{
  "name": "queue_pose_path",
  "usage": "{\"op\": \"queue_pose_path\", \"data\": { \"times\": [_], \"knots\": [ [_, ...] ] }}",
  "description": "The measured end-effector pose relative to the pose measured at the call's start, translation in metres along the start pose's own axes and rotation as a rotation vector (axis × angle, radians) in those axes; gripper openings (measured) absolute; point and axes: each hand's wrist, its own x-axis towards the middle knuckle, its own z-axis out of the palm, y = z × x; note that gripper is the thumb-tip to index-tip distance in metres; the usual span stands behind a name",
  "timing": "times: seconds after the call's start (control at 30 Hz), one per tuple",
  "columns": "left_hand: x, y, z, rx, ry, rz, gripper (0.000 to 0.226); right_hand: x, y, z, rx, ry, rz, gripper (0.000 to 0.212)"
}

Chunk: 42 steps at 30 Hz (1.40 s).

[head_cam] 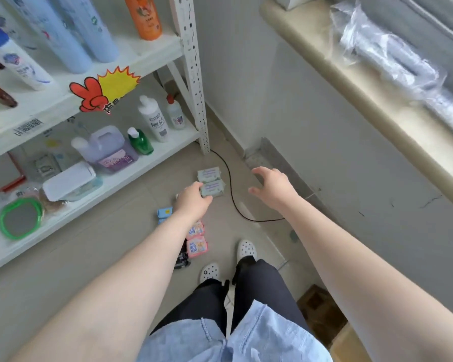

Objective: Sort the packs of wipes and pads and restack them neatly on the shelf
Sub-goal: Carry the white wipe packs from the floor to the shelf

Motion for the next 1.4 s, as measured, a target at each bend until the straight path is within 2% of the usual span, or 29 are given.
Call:
{"op": "queue_pose_path", "data": {
  "times": [0.2, 0.37, 0.47, 0.57, 0.7, 0.73, 0.8, 0.87, 0.93, 1.03, 1.1, 1.17, 1.23, 1.3, 1.4],
  "knots": [
    [0.062, 0.010, 0.018, -0.130, 0.006, -0.160, 0.047, 0.099, 0.001, -0.017, -0.004, -0.072, -0.093, 0.058],
    [0.124, 0.001, 0.068, -0.399, -0.005, -0.347, 0.050, 0.174, 0.024, 0.016, 0.050, -0.112, -0.140, 0.057],
    [0.165, -0.012, 0.115, -0.580, -0.004, -0.431, 0.048, 0.222, 0.048, 0.057, 0.109, -0.146, -0.120, 0.057],
    [0.215, -0.035, 0.175, -0.820, 0.020, -0.588, 0.049, 0.284, 0.077, 0.111, 0.171, -0.154, -0.074, 0.056],
    [0.298, -0.084, 0.264, -1.004, 0.078, -0.800, 0.078, 0.366, 0.109, 0.195, 0.253, -0.141, 0.008, 0.056],
    [0.320, -0.099, 0.286, -1.047, 0.090, -0.831, 0.075, 0.386, 0.115, 0.217, 0.284, -0.144, 0.027, 0.057],
    [0.362, -0.121, 0.321, -1.143, 0.078, -0.853, 0.052, 0.426, 0.123, 0.259, 0.328, -0.151, 0.044, 0.062],
    [0.399, -0.127, 0.341, -1.309, 0.071, -0.886, 0.055, 0.466, 0.127, 0.297, 0.361, -0.162, 0.067, 0.068],
    [0.433, -0.132, 0.359, -1.456, 0.134, -0.890, 0.053, 0.503, 0.127, 0.331, 0.378, -0.159, 0.071, 0.073],
    [0.472, -0.135, 0.372, -1.746, 0.314, -0.951, 0.093, 0.554, 0.122, 0.370, 0.399, -0.157, 0.040, 0.081],
    [0.486, -0.139, 0.378, -1.805, 0.458, -0.959, 0.093, 0.573, 0.119, 0.388, 0.418, -0.179, 0.023, 0.084],
    [0.493, -0.142, 0.381, -1.844, 0.460, -0.944, 0.091, 0.588, 0.117, 0.400, 0.416, -0.205, -0.031, 0.079],
    [0.500, -0.144, 0.385, -1.893, 0.454, -0.925, 0.089, 0.595, 0.115, 0.409, 0.379, -0.203, -0.075, 0.064],
    [0.497, -0.142, 0.383, -1.899, 0.452, -0.928, 0.085, 0.596, 0.113, 0.411, 0.395, -0.153, -0.090, 0.047],
    [0.485, -0.130, 0.374, -1.850, 0.444, -0.954, 0.078, 0.582, 0.112, 0.389, 0.427, -0.073, -0.048, 0.039]
  ]
}}
